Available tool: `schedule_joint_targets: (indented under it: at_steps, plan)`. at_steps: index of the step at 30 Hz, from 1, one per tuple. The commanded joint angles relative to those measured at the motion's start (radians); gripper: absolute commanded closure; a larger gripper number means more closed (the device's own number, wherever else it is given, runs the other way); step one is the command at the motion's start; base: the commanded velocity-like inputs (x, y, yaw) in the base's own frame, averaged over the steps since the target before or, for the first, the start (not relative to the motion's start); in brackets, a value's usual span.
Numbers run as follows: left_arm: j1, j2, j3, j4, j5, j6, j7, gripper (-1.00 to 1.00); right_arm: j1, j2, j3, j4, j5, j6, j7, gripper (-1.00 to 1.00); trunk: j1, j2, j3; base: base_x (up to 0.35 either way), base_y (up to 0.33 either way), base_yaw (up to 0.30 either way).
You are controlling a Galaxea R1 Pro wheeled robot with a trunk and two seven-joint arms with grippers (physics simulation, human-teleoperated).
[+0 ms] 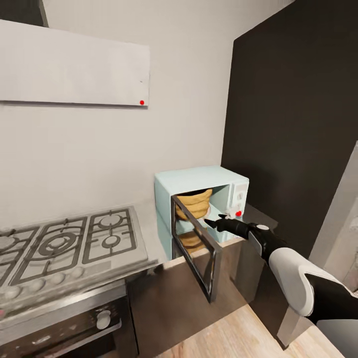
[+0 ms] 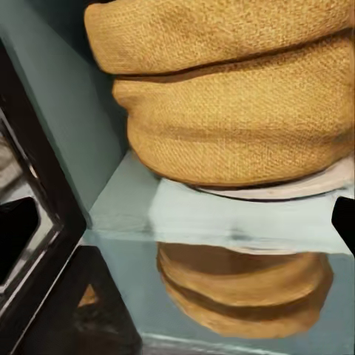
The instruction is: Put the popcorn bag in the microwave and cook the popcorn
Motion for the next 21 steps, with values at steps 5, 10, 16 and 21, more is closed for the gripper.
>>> schedule_joint_targets:
  at_steps: [5,10,16,21]
  plan:
    - [0.000,0.000,0.006,0.000,0.000,-0.002,0.001,-1.00,-0.001,-0.079,-0.010,0.002,0.006,0.007,-0.004,-1.00,0.000,-0.001,-0.001,-0.319,0.000,0.000]
    - [0.000,0.000,0.006,-0.001,0.000,-0.002,0.002,-1.00,-0.001,-0.128,-0.010,0.018,0.004,0.042,-0.023,-1.00,0.000,-0.001,-0.001,-0.319,0.000,0.000]
    - [0.000,0.001,0.007,-0.001,0.000,-0.003,0.002,-1.00,0.002,-0.197,-0.008,0.224,0.004,0.046,-0.063,-1.00,0.000,-0.001,-0.001,-0.319,0.000,0.000]
    - [-0.001,0.000,0.006,-0.001,0.000,-0.002,0.001,-1.00,0.210,-0.197,-0.006,0.258,0.005,0.044,-0.205,-1.00,0.000,-0.001,-0.001,-0.238,0.000,0.000]
